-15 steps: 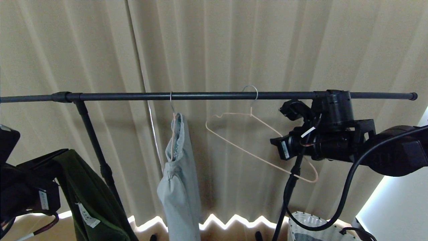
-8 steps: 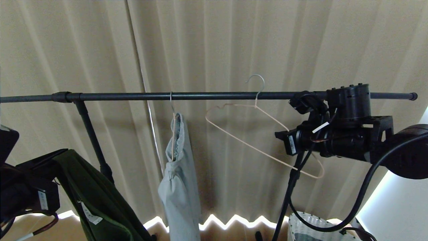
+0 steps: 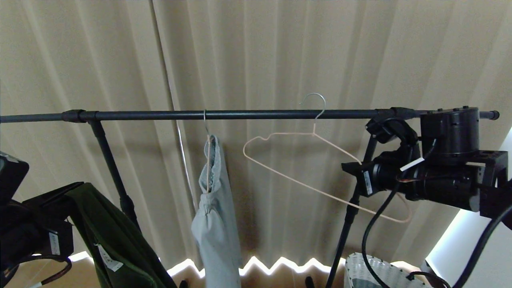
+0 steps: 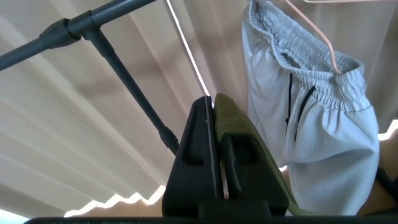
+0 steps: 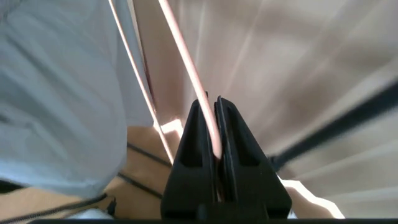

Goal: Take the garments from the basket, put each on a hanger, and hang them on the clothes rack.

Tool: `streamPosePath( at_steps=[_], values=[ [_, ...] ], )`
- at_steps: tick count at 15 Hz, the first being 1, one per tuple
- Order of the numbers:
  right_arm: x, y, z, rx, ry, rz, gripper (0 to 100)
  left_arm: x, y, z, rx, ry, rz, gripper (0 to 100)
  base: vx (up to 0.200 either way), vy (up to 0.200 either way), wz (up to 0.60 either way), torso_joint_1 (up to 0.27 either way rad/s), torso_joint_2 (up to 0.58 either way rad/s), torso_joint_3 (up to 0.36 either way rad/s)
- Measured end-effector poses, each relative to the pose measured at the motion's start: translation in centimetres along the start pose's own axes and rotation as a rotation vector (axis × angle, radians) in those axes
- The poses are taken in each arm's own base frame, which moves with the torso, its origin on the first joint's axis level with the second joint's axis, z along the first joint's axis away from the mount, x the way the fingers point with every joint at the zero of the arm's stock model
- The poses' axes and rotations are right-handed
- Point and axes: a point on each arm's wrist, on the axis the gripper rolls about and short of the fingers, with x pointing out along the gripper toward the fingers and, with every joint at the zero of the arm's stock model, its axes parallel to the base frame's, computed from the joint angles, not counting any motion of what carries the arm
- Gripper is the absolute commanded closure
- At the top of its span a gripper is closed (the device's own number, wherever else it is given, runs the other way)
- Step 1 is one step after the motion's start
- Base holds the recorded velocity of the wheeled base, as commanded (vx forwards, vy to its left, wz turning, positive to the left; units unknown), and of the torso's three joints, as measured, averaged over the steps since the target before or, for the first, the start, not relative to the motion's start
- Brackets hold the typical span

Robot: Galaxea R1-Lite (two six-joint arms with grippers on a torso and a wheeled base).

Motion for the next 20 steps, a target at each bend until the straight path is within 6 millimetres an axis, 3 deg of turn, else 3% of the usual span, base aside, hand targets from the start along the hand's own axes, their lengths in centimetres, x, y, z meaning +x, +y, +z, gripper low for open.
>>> streamPosePath(
  at_steps=[2,7,16,20],
  values=[
    [-1.4,0.0,-1.2,0.000,-0.003,0.000,100,0.0,0.0,-0.1,0.001,0.002,0.000,100,0.000,0.000,0.00,0.000,0.00,0.000],
    [-4.1,-0.2,-2.9,0.001,-0.011,-0.027,100,-0.1,0.1,0.0,0.002,-0.006,0.004,100,-0.200,0.000,0.00,0.007,0.00,0.004],
    [-6.3,-0.4,-3.2,0.015,-0.042,-0.069,100,-0.9,0.3,0.1,-0.008,-0.033,0.013,100,-0.200,0.000,0.00,-0.002,0.00,0.003],
    [-6.4,-0.5,-3.3,0.059,-0.039,-0.108,100,-1.0,0.3,0.1,-0.011,-0.038,0.014,100,0.000,0.000,0.00,0.000,0.00,0.000]
  ],
)
